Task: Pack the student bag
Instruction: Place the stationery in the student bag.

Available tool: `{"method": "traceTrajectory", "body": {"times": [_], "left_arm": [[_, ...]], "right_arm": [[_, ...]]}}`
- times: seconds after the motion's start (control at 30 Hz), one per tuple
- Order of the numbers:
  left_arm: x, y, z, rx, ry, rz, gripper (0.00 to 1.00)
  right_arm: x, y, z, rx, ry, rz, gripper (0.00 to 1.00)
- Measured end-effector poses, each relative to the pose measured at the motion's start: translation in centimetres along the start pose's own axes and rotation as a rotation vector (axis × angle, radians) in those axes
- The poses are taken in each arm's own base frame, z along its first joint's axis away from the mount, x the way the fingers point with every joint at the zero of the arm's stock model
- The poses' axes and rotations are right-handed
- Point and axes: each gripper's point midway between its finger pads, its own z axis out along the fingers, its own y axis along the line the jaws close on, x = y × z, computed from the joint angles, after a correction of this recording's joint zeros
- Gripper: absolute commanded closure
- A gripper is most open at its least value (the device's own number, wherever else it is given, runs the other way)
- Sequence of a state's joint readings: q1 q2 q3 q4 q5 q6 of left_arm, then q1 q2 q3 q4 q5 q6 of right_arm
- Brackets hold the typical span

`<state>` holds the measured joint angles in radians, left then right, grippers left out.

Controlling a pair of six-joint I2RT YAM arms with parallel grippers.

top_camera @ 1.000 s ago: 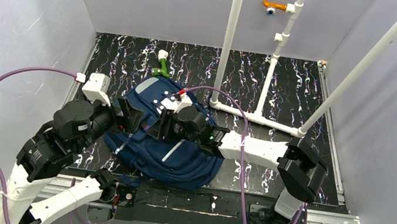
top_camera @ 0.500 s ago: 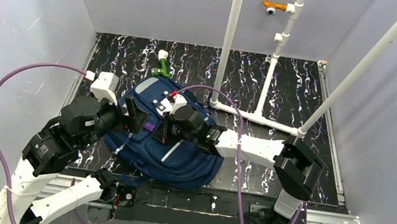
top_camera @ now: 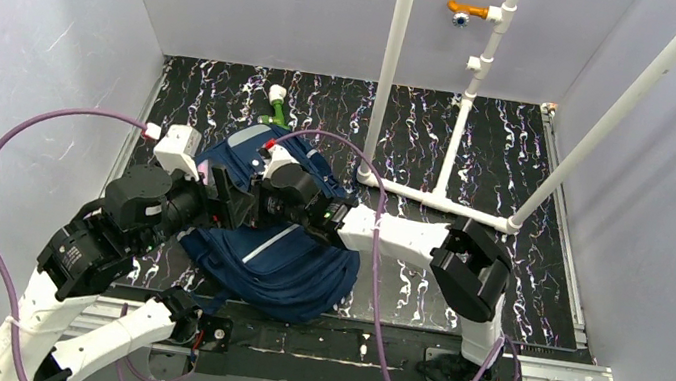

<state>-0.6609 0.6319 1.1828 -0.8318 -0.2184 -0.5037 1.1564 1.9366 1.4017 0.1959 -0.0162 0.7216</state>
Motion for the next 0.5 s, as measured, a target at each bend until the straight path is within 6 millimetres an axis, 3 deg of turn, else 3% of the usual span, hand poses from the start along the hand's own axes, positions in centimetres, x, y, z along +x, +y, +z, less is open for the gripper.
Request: {"method": "traceTrajectory", "body": {"times": [0.1, 0.2, 0.23, 0.5], "left_arm": [[0.1, 0.2, -0.1, -0.006, 0.002, -0.006, 0.22], [0.4, 0.5, -0.2, -0.014, 0.000, -0.011, 0.22], [0.4, 0.5, -0.2, -0.016, 0.000, -0.011, 0.22], [0.4, 0.6, -0.1, -0.020, 0.002, -0.007, 0.21]], "right_arm": [[0.0, -0.2, -0.2, 0.015, 0.003, -0.014, 0.77], [-0.2, -0.3, -0.7, 0.025, 0.000, -0.029, 0.96], [-0.2, -0.5, -0.9, 0.033, -0.001, -0.038, 0.99], [-0.6, -0.9, -0.4, 0.041, -0.005, -0.070, 0.99]]}}
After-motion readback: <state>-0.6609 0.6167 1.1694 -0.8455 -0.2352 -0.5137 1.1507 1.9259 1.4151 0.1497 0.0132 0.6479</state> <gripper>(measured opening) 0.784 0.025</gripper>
